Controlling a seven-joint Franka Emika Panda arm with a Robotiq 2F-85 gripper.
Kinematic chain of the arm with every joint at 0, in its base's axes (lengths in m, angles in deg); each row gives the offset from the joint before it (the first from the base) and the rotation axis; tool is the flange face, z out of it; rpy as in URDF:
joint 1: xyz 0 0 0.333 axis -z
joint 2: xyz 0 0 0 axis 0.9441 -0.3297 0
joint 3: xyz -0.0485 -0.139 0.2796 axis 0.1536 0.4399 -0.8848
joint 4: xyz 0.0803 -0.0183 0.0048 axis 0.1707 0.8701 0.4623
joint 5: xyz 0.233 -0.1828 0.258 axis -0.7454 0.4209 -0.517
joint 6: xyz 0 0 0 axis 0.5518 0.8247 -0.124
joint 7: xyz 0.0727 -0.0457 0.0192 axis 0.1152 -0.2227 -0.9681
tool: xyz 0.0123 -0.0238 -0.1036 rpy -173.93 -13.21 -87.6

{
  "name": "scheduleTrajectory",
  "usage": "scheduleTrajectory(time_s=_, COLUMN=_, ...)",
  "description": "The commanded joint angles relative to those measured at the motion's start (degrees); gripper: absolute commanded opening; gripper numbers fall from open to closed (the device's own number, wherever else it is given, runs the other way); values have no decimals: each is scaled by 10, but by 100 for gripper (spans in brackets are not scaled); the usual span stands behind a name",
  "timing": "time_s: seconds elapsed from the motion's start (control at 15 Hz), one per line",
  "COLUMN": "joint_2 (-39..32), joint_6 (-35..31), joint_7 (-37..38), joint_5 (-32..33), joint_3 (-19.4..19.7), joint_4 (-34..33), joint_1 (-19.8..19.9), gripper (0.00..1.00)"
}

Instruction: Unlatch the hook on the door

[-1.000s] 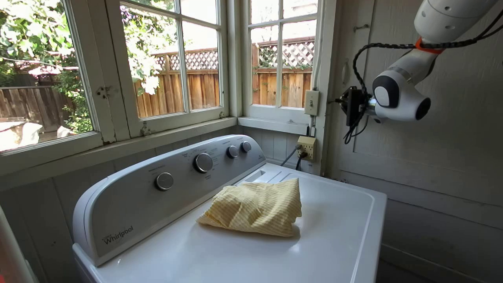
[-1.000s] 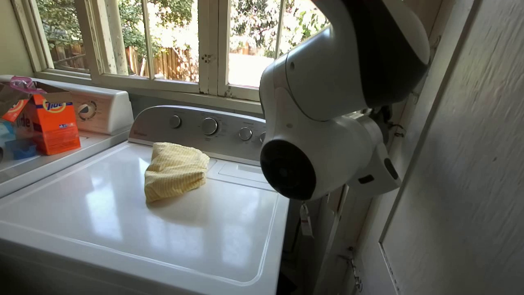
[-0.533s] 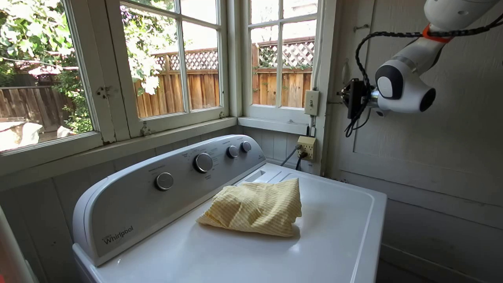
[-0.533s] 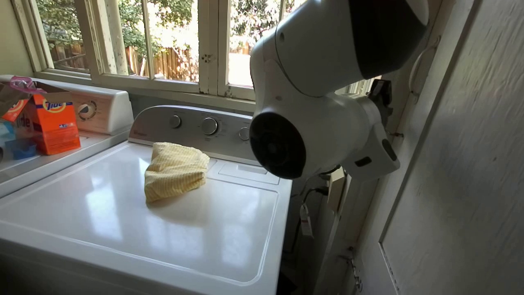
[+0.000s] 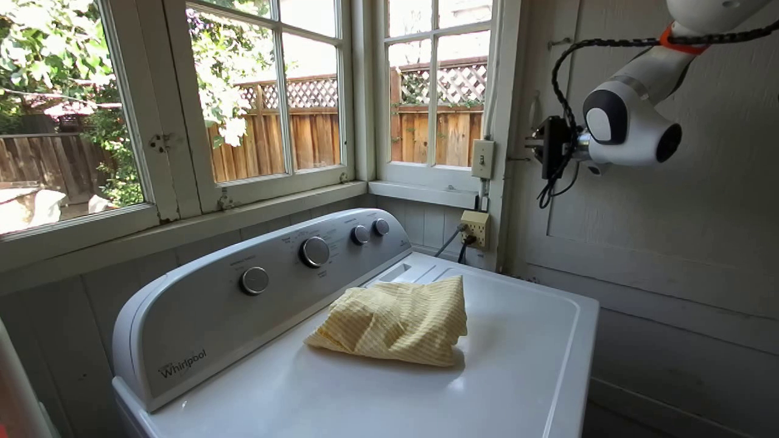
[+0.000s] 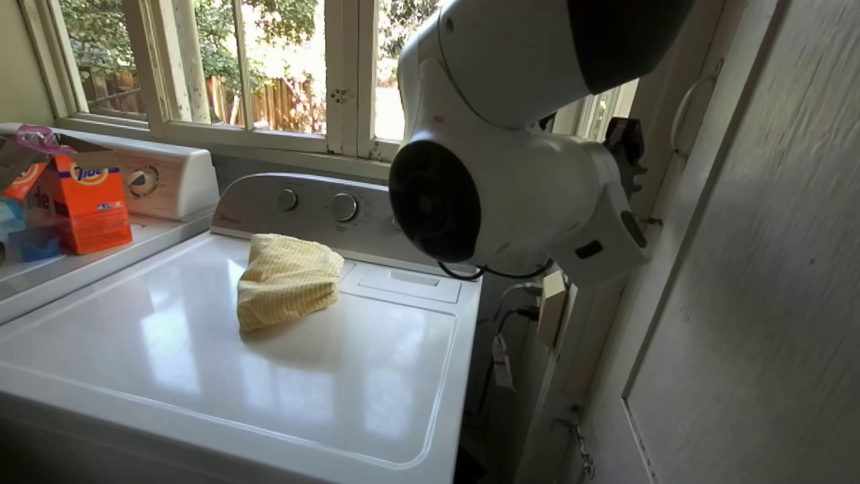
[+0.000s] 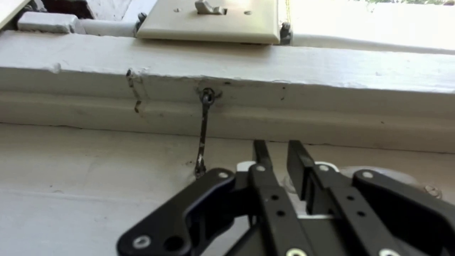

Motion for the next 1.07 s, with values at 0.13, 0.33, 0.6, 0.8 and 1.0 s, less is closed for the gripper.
scheduleTrajectory(time_s=0.13, joint_2=3, joint_6=-9, joint_7=-4, joint_5=9, joint_3=-10, joint_4=-2, joint_1=-6, gripper=7)
scheduleTrajectory(time_s=0.33, joint_2=-10, joint_6=-19, joint_7=-19, joint_5=-8, joint_3=-14, joint_4=-20, joint_1=-10, gripper=0)
scheduleTrajectory(time_s=0.6, joint_2=-25, joint_6=-43, joint_7=-45, joint_5=-29, joint_3=-9, joint_4=-42, joint_1=-13, gripper=0)
scheduleTrajectory(time_s=0.8, joint_2=-29, joint_6=-87, joint_7=-53, joint_5=-17, joint_3=-1, joint_4=-59, joint_1=-12, gripper=0)
scheduleTrajectory(time_s=1.0, joint_2=-29, joint_6=-116, joint_7=-61, joint_5=-16, joint_3=2, joint_4=-66, joint_1=-16, gripper=0)
